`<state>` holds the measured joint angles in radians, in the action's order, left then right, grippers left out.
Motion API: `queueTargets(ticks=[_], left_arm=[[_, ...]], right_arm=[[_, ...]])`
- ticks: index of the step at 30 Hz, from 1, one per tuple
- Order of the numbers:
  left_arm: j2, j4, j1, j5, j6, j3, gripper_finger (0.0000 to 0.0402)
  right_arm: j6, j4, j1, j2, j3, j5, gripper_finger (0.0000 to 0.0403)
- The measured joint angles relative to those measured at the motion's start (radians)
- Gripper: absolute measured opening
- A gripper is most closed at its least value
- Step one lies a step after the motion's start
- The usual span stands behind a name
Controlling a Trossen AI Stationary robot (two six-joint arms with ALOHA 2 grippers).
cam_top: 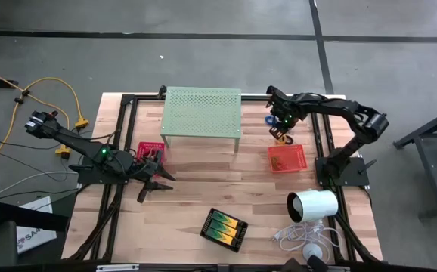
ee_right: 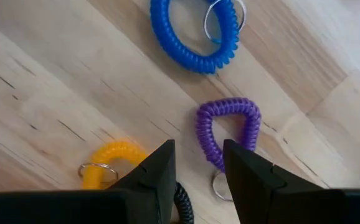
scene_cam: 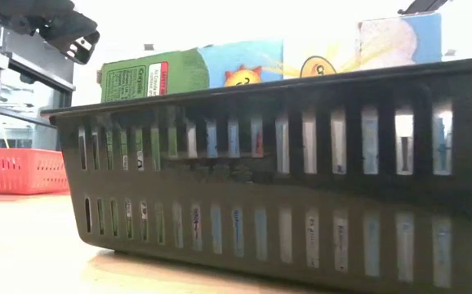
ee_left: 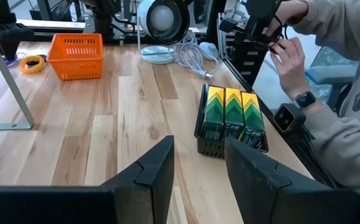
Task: Pick & Place Office Desk Supplies
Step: Put the violet spring keychain into the orange bin
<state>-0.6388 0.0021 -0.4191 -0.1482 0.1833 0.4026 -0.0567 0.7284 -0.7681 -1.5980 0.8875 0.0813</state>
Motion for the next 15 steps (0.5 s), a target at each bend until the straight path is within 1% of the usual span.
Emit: queueTargets(ticks=[7,15], left_arm=[[0.0,0.0,0.0,0.0,0.0,0.0,0.0136],[0.0,0.0,0.0,-0.001,0.0,0.0,0.0136]], right_arm=[[0.032,-0.006,-0.014,-0.03,0.0,0.014,0.0121],[0.036,-0.007,-0.021,-0.031,0.0,0.021,0.0121]])
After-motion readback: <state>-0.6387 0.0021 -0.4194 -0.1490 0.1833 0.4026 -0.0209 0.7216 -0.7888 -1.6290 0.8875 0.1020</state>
